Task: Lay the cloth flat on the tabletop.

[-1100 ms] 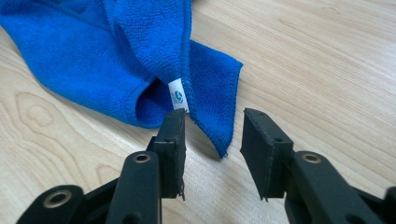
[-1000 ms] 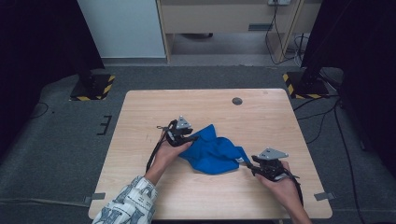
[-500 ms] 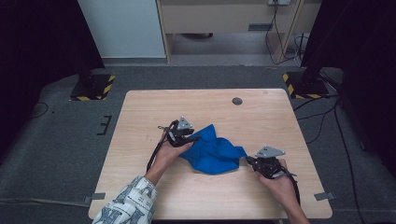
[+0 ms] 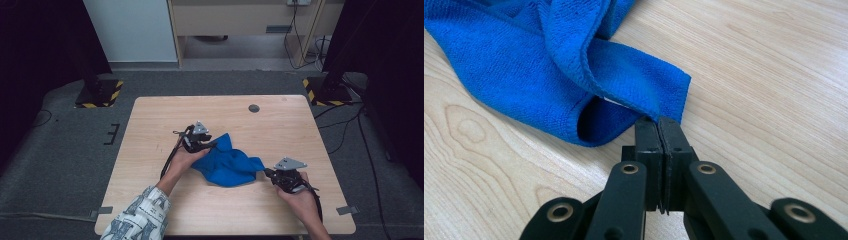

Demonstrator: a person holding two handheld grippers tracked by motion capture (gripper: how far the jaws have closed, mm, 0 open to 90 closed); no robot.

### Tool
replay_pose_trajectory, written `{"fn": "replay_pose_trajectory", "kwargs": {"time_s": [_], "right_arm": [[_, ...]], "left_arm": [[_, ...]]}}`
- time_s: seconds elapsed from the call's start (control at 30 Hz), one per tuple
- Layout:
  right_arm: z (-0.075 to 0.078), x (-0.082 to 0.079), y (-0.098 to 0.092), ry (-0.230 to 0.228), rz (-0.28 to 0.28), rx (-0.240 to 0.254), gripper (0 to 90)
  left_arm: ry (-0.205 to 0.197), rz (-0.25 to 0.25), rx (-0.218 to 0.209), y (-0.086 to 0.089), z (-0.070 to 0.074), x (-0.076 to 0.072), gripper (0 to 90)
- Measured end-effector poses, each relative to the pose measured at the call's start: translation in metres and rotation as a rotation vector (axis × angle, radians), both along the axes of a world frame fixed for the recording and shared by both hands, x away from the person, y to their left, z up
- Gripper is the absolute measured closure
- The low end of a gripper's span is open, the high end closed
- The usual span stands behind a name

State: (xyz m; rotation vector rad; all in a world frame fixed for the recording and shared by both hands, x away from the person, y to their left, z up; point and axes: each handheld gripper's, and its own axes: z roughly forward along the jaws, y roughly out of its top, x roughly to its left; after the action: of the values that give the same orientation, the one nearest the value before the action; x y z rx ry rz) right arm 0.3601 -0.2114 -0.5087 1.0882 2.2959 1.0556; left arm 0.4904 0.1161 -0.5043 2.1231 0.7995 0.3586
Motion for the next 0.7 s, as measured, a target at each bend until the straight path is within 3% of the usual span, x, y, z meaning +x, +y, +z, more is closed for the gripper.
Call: {"fn": "replay_pose_trajectory", "kwargs": {"time_s": [0.1,0.2,0.3,0.47,0.6,0.7], "right_arm": [[0.000,0.000,0.000,0.004,-0.005,-0.001,88.9],[-0.001,0.001,0.000,0.007,0.000,-0.004,88.9],[-0.001,0.000,0.001,0.007,0.002,-0.004,88.8],[-0.001,0.000,0.001,0.009,0.000,-0.004,88.8],[-0.001,0.000,0.001,0.011,0.004,-0.008,88.7],[-0.001,0.000,0.002,0.008,0.005,-0.012,88.6]], "left_arm": [[0.032,0.022,-0.050,0.000,-0.004,0.005,56.2],[0.031,0.035,-0.038,-0.002,-0.005,0.009,53.2],[0.046,0.027,-0.060,-0.006,-0.008,0.012,51.3],[0.049,0.026,-0.010,-0.012,-0.015,0.014,47.8],[0.070,0.023,-0.021,-0.012,-0.019,0.015,47.3],[0.069,0.011,0.008,-0.015,-0.022,0.015,52.3]]}}
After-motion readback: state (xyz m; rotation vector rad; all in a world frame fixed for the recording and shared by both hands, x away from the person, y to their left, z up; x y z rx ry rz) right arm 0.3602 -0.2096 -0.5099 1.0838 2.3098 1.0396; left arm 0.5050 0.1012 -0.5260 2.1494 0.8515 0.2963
